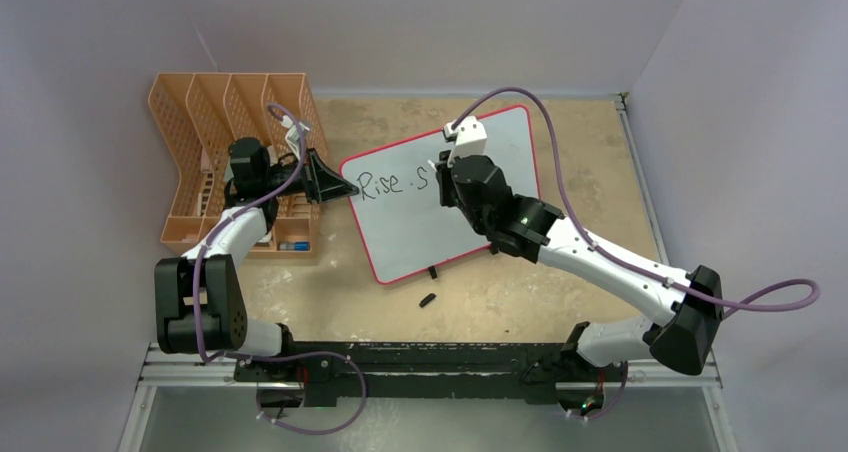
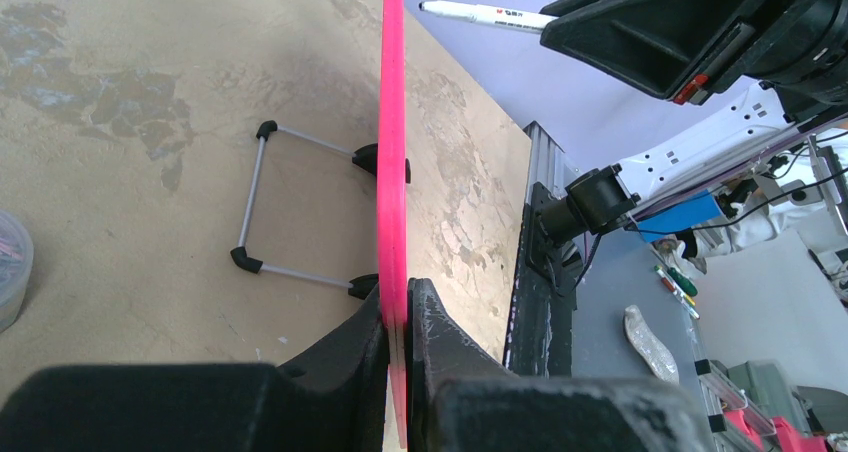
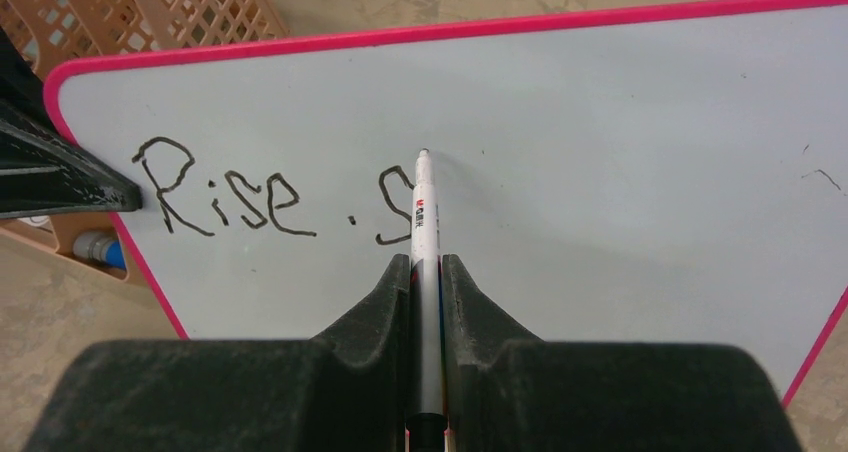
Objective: Write a sentence on the whiteboard
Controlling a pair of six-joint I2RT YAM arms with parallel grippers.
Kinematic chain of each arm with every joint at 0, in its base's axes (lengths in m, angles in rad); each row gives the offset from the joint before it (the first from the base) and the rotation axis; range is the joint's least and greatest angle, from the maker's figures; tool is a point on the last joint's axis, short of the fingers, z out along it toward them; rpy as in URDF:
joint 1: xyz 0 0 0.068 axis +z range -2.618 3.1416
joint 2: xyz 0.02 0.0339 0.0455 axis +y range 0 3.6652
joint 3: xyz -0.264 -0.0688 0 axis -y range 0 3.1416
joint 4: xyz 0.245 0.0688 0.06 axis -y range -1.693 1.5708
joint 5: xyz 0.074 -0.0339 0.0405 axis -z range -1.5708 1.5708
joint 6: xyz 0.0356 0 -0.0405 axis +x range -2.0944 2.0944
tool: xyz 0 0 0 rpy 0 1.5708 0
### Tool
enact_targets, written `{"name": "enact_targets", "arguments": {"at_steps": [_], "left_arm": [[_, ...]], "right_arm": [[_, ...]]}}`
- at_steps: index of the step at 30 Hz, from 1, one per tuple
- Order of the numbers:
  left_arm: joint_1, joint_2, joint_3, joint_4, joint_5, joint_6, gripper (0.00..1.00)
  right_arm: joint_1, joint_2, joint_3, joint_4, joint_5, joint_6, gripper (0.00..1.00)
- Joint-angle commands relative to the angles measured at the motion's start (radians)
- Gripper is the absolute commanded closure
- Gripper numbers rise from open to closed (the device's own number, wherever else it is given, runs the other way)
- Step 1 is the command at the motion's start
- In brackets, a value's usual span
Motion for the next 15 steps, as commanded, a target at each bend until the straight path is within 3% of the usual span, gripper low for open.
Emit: {"name": "enact_targets", "arguments": {"at_steps": [1, 15], "left_arm": [[-0.02, -0.015, 0.023, -0.008, -0.003, 0.035, 1.0], [-0.02, -0.014, 0.023, -0.009, -0.001, 0.035, 1.0]], "right_arm": [[-0.004, 0.006, 0.056, 0.06, 0.01, -0.019, 1.0], [-0.007, 0.029, 0.069, 0.076, 0.011, -0.029, 1.0]]}}
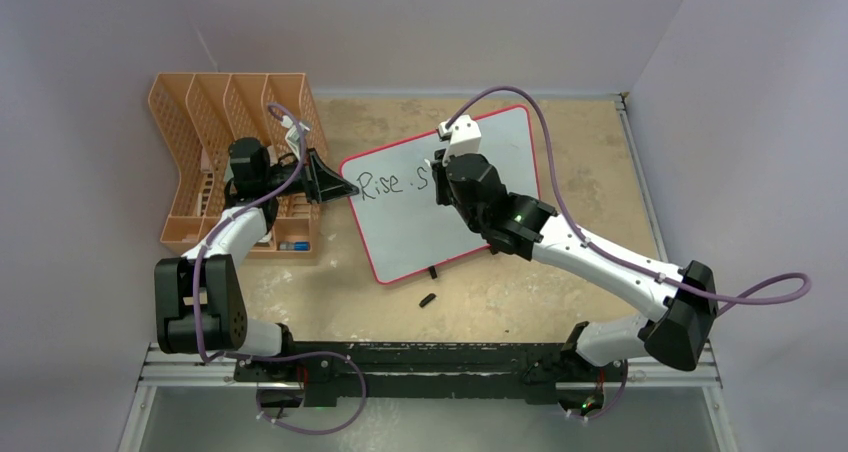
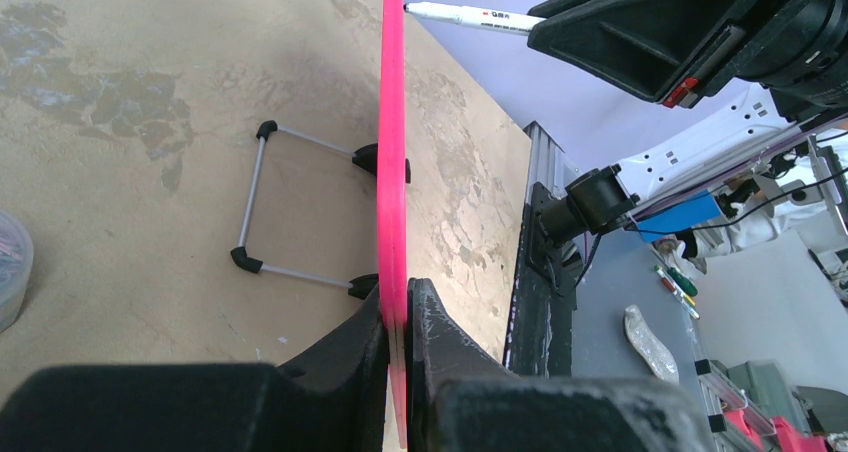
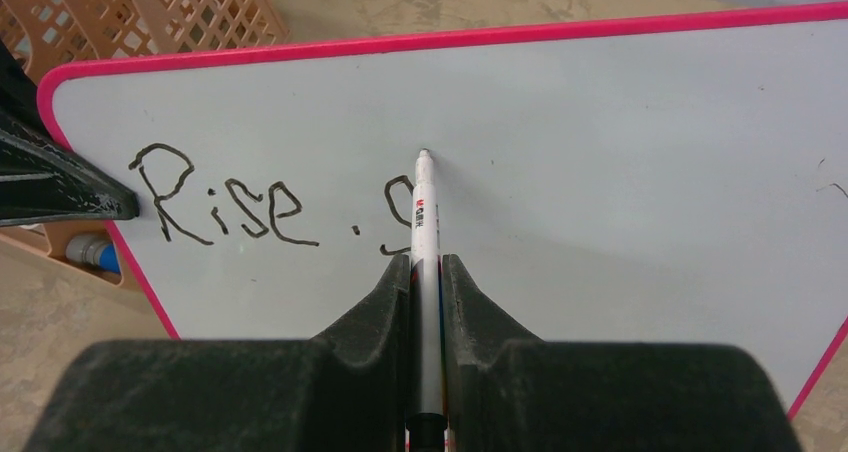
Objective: Write a sentence on the whiteboard
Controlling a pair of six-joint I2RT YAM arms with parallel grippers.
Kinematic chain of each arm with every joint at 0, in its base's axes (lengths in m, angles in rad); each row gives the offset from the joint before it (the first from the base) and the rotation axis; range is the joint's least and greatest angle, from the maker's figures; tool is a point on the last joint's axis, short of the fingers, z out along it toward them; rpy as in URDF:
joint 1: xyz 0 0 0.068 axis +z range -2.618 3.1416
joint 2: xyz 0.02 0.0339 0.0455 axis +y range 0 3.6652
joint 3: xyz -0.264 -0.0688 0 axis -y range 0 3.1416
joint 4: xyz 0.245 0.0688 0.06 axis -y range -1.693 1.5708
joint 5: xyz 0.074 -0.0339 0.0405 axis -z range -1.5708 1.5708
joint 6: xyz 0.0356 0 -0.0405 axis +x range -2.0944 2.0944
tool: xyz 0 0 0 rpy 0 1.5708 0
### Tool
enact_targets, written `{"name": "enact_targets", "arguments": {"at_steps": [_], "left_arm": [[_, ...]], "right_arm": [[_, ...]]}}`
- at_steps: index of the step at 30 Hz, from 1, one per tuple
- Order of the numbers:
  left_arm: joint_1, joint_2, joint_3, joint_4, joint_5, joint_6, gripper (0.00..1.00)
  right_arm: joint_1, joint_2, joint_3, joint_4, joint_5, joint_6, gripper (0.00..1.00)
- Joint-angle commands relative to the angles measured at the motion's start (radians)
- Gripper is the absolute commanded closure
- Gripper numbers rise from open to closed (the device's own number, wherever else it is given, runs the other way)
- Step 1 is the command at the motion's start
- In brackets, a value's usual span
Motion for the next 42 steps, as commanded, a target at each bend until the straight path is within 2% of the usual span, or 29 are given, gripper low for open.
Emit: {"name": "enact_targets", "arguments": {"at_steps": [1, 42], "left_arm": [[-0.02, -0.014, 0.023, -0.009, -0.001, 0.035, 1.0], [-0.02, -0.017, 0.023, -0.011, -0.004, 0.038, 1.0]], "right_arm": [[-0.007, -0.001, 0.053, 0.05, 0.013, -0.014, 1.0], [-0.013, 0.009, -0.018, -0.083, -0.018, 0.059, 1.0]]}}
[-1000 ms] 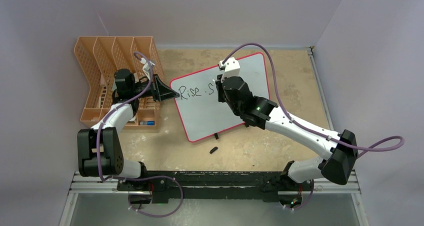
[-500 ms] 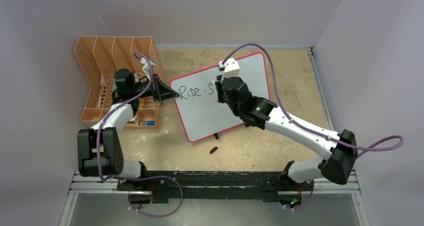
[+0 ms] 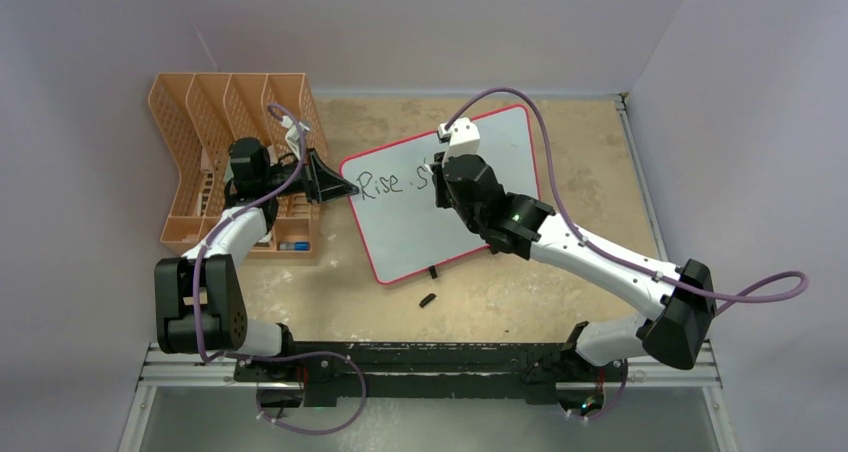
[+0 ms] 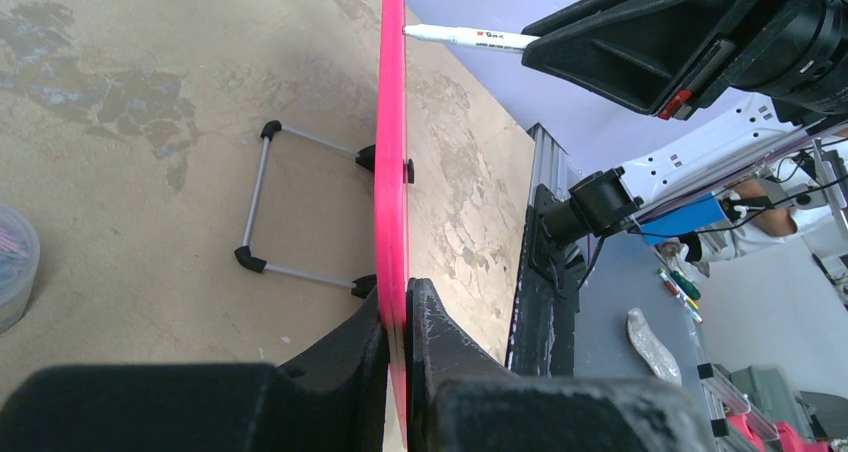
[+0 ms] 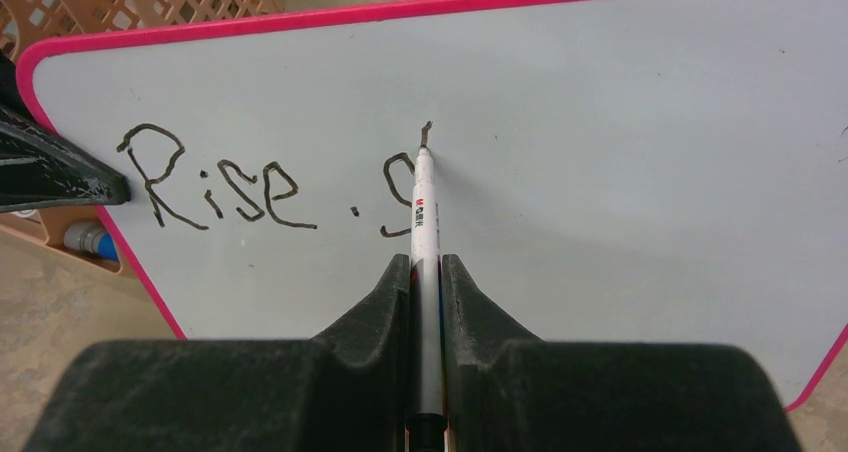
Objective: Write a sentence on the whiteboard
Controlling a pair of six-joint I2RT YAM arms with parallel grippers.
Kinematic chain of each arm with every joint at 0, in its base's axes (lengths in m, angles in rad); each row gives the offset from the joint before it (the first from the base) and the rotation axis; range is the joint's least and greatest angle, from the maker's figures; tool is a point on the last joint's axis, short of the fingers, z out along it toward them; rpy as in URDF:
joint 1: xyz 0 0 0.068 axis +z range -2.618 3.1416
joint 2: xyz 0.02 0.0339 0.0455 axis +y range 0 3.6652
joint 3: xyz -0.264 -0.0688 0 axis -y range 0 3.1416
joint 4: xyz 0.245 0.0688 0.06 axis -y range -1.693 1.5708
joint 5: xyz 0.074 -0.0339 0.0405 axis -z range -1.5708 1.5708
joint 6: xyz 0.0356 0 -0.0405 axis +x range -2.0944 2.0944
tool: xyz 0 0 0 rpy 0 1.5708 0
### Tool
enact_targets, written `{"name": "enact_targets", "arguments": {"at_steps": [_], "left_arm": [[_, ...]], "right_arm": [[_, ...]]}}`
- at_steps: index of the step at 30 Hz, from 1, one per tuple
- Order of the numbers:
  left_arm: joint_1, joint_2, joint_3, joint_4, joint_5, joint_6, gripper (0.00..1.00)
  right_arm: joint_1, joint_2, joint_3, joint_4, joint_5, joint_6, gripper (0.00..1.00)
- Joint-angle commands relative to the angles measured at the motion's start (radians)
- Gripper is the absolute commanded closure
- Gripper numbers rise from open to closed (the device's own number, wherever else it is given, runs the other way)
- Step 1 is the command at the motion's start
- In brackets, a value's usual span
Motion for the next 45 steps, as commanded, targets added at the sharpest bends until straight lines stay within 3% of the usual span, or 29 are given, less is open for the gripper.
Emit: {"name": "enact_targets", "arguments": {"at_steps": [1, 45], "left_arm": [[-0.02, -0.017, 0.023, -0.005, 0.004, 0.033, 1.0], [-0.02, -0.021, 0.023, -0.011, -0.003, 0.036, 1.0]], "right_arm": [[-0.007, -0.008, -0.022, -0.054, -0.009, 0.022, 1.0], [0.002, -0.106, -0.061, -0.072, -0.045, 0.039, 1.0]]}}
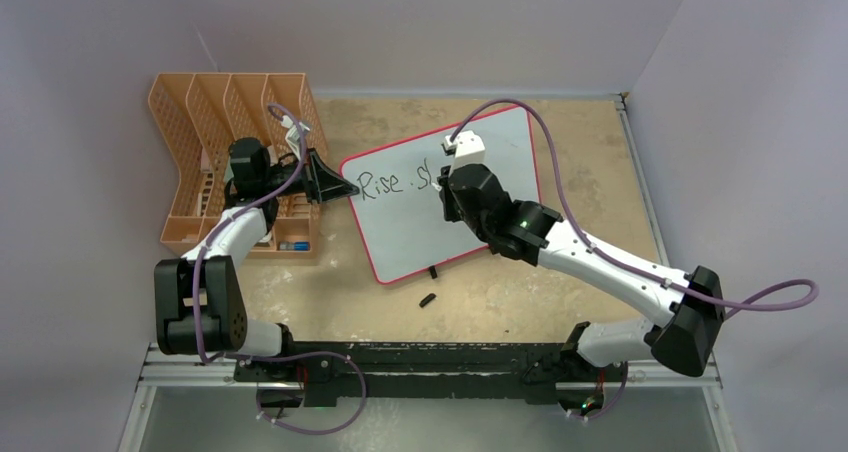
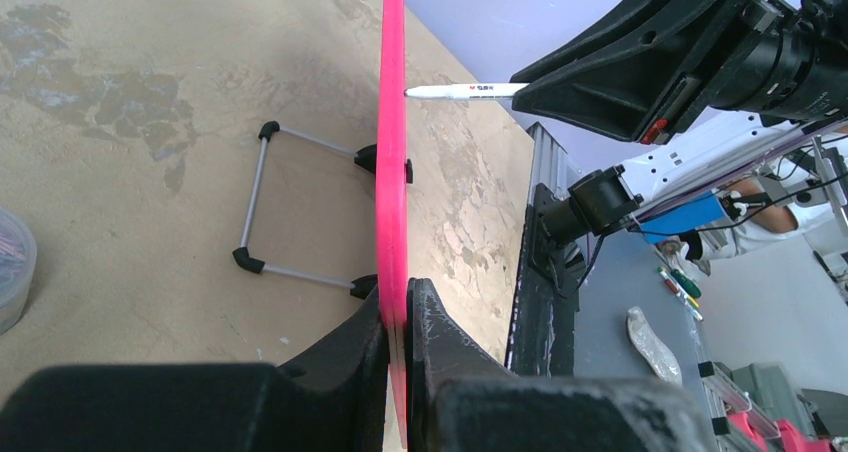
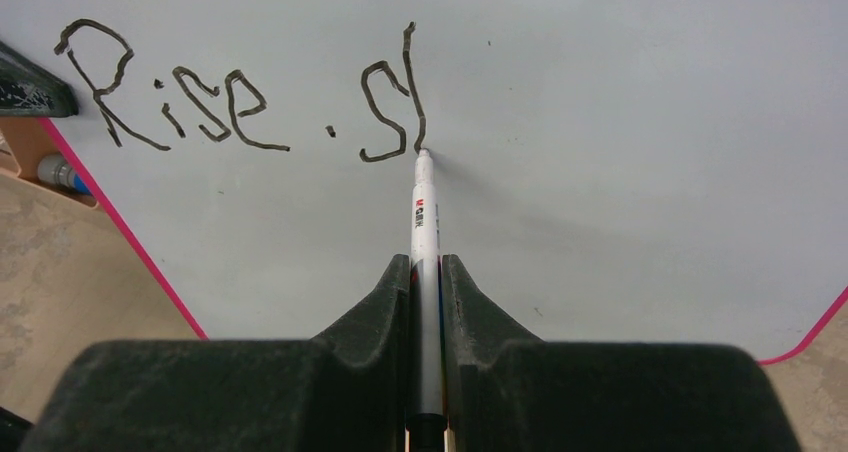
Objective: Write a sentence on the whiteboard
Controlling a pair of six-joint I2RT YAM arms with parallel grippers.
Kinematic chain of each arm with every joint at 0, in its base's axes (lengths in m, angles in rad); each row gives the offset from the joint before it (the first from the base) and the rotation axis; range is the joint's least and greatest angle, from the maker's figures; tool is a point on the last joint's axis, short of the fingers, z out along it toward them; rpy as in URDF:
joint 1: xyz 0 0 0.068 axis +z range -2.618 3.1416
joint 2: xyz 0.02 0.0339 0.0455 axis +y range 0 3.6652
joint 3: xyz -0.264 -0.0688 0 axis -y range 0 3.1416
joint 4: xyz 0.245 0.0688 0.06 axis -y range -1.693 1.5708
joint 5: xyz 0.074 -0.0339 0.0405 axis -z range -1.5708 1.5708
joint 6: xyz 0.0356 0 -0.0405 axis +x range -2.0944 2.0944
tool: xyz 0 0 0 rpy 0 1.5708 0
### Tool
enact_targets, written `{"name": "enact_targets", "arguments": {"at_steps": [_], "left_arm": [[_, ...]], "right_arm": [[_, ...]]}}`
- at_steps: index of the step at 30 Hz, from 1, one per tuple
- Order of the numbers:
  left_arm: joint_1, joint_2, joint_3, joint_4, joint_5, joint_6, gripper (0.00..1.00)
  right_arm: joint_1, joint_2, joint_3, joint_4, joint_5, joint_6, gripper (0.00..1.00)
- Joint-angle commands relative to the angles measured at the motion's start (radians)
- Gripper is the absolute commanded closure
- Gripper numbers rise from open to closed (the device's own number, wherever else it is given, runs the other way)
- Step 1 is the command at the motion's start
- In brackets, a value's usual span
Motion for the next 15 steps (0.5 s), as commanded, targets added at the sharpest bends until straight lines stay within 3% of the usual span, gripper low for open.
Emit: {"name": "enact_targets", "arguments": {"at_steps": [1, 15], "left_arm": [[-0.019, -0.017, 0.023, -0.01, -0.002, 0.037, 1.0], [-0.019, -0.017, 0.025, -0.013, -0.003, 0.039, 1.0]], "right_arm": [[0.002, -0.064, -0.002, 0.033, 0.012, -0.002, 1.0], [0.001, -0.037, 0.003, 0.104, 0.048, -0.013, 1.0]]}}
